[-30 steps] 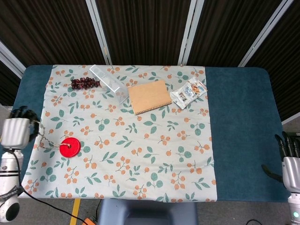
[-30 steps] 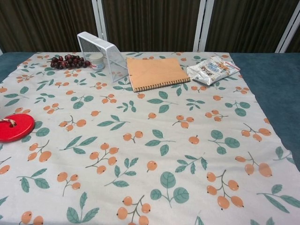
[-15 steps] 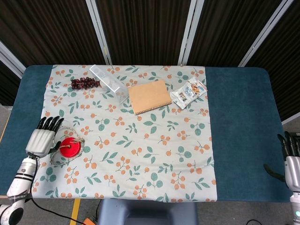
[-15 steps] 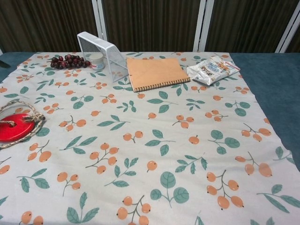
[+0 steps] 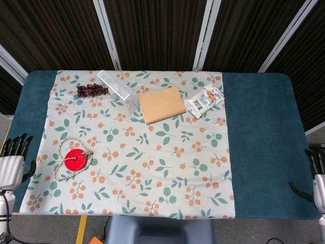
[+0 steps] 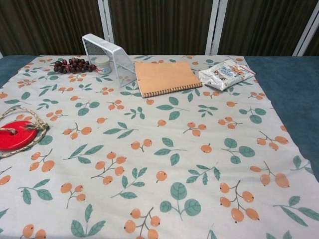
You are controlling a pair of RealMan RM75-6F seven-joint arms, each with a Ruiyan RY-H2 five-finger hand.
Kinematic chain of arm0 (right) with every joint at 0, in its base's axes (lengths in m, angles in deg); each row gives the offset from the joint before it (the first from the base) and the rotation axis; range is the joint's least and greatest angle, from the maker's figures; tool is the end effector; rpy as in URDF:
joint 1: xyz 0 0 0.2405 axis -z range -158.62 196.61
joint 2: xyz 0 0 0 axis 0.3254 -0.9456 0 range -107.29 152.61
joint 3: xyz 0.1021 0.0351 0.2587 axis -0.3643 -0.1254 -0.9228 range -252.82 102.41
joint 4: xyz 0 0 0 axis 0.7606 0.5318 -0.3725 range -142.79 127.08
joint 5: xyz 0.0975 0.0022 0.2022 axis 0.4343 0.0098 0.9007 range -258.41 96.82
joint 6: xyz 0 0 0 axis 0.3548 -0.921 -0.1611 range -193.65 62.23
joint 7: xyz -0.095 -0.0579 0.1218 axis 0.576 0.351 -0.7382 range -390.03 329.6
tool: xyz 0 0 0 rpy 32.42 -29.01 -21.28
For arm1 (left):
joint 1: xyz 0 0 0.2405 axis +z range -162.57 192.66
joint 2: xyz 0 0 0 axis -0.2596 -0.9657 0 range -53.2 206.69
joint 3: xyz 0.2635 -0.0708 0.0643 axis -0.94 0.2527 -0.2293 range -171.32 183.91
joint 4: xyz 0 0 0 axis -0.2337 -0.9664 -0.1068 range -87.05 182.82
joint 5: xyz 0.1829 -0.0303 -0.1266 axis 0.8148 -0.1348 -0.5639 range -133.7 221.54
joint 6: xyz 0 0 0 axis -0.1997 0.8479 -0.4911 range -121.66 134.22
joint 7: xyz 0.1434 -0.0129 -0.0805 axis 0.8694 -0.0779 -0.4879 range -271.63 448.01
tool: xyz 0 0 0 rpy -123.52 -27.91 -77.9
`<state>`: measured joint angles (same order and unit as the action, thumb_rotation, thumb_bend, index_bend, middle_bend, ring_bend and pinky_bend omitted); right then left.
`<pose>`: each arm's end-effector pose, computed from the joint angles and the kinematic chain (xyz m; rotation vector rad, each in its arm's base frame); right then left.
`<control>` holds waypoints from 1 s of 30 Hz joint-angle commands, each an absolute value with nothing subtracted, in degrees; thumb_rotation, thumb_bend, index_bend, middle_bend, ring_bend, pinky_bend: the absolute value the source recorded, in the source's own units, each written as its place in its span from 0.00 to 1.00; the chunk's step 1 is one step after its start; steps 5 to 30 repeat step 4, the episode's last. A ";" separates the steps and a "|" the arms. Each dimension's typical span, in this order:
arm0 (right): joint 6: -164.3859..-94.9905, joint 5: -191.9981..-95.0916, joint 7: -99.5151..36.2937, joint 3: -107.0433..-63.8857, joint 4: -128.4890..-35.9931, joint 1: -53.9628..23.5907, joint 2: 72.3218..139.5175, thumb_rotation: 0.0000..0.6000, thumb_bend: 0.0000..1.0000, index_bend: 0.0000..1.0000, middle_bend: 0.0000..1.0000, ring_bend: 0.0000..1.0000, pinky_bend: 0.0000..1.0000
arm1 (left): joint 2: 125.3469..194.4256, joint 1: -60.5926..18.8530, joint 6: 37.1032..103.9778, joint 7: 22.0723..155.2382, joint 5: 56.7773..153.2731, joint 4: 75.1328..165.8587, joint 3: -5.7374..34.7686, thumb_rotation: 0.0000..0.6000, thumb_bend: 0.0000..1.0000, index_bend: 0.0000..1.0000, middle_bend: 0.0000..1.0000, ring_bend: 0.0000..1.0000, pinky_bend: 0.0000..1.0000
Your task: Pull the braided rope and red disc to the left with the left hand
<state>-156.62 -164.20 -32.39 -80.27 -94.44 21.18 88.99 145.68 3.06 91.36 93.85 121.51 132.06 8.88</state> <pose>-0.3752 -0.1685 0.1782 1.2034 -0.8623 0.8569 -0.3542 0.2498 0.1514 -1.3618 -0.7712 -0.8102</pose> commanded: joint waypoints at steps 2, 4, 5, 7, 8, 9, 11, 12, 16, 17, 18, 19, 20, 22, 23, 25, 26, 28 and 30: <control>-155.95 -163.83 -32.65 -80.18 -93.88 21.11 89.56 1.00 0.29 0.00 0.00 0.00 0.00 | 147.30 6.67 94.91 89.89 124.89 130.05 6.68 1.00 0.53 0.00 0.00 0.00 0.04; -155.53 -163.82 -32.22 -80.28 -93.76 20.80 89.60 1.00 0.29 0.00 0.00 0.00 0.00 | 147.83 7.02 94.69 89.66 125.24 128.66 6.48 1.00 0.53 0.00 0.00 0.00 0.04; -155.53 -163.82 -32.22 -80.28 -93.76 20.80 89.60 1.00 0.29 0.00 0.00 0.00 0.00 | 147.83 7.02 94.69 89.66 125.24 128.66 6.48 1.00 0.53 0.00 0.00 0.00 0.04; -155.53 -163.82 -32.22 -80.28 -93.76 20.80 89.60 1.00 0.29 0.00 0.00 0.00 0.00 | 147.83 7.02 94.69 89.66 125.24 128.66 6.48 1.00 0.53 0.00 0.00 0.00 0.04; -155.53 -163.82 -32.22 -80.28 -93.76 20.80 89.60 1.00 0.29 0.00 0.00 0.00 0.00 | 147.83 7.02 94.69 89.66 125.24 128.66 6.48 1.00 0.53 0.00 0.00 0.00 0.04; -155.53 -163.82 -32.22 -80.28 -93.76 20.80 89.60 1.00 0.29 0.00 0.00 0.00 0.00 | 147.83 7.02 94.69 89.66 125.24 128.66 6.48 1.00 0.53 0.00 0.00 0.00 0.04; -155.53 -163.82 -32.22 -80.28 -93.76 20.80 89.60 1.00 0.29 0.00 0.00 0.00 0.00 | 147.83 7.02 94.69 89.66 125.24 128.66 6.48 1.00 0.53 0.00 0.00 0.00 0.04; -155.53 -163.82 -32.22 -80.28 -93.76 20.80 89.60 1.00 0.29 0.00 0.00 0.00 0.00 | 147.83 7.02 94.69 89.66 125.24 128.66 6.48 1.00 0.53 0.00 0.00 0.00 0.04; -155.53 -163.82 -32.22 -80.28 -93.76 20.80 89.60 1.00 0.29 0.00 0.00 0.00 0.00 | 147.83 7.02 94.69 89.66 125.24 128.66 6.48 1.00 0.53 0.00 0.00 0.00 0.04; -155.53 -163.82 -32.22 -80.28 -93.76 20.80 89.60 1.00 0.29 0.00 0.00 0.00 0.00 | 147.83 7.02 94.69 89.66 125.24 128.66 6.48 1.00 0.53 0.00 0.00 0.00 0.04; -155.53 -163.82 -32.22 -80.28 -93.76 20.80 89.60 1.00 0.29 0.00 0.00 0.00 0.00 | 147.83 7.02 94.69 89.66 125.24 128.66 6.48 1.00 0.53 0.00 0.00 0.00 0.04; -155.53 -163.82 -32.22 -80.28 -93.76 20.80 89.60 1.00 0.29 0.00 0.00 0.00 0.00 | 147.83 7.02 94.69 89.66 125.24 128.66 6.48 1.00 0.53 0.00 0.00 0.00 0.04; -155.53 -163.82 -32.22 -80.28 -93.76 20.80 89.60 1.00 0.29 0.00 0.00 0.00 0.00 | 147.83 7.02 94.69 89.66 125.24 128.66 6.48 1.00 0.53 0.00 0.00 0.00 0.04; -155.53 -163.82 -32.22 -80.28 -93.76 20.80 89.60 1.00 0.29 0.00 0.00 0.00 0.00 | 147.83 7.02 94.69 89.66 125.24 128.66 6.48 1.00 0.53 0.00 0.00 0.00 0.04; -155.53 -163.82 -32.22 -80.28 -93.76 20.80 89.60 1.00 0.29 0.00 0.00 0.00 0.00 | 147.83 7.02 94.69 89.66 125.24 128.66 6.48 1.00 0.53 0.00 0.00 0.00 0.04; -155.53 -163.82 -32.22 -80.28 -93.76 20.80 89.60 1.00 0.29 0.00 0.00 0.00 0.00 | 147.83 7.02 94.69 89.66 125.24 128.66 6.48 1.00 0.53 0.00 0.00 0.00 0.04; -155.53 -163.82 -32.22 -80.28 -93.76 20.80 89.60 1.00 0.29 0.00 0.00 0.00 0.00 | 147.83 7.02 94.69 89.66 125.24 128.66 6.48 1.00 0.53 0.00 0.00 0.00 0.04; -155.53 -163.82 -32.22 -80.28 -93.76 20.80 89.60 1.00 0.29 0.00 0.00 0.00 0.00 | 147.83 7.02 94.69 89.66 125.24 128.66 6.48 1.00 0.53 0.00 0.00 0.00 0.04; -155.53 -163.82 -32.22 -80.28 -93.76 20.80 89.60 1.00 0.29 0.00 0.00 0.00 0.00 | 147.83 7.02 94.69 89.66 125.24 128.66 6.48 1.00 0.53 0.00 0.00 0.00 0.04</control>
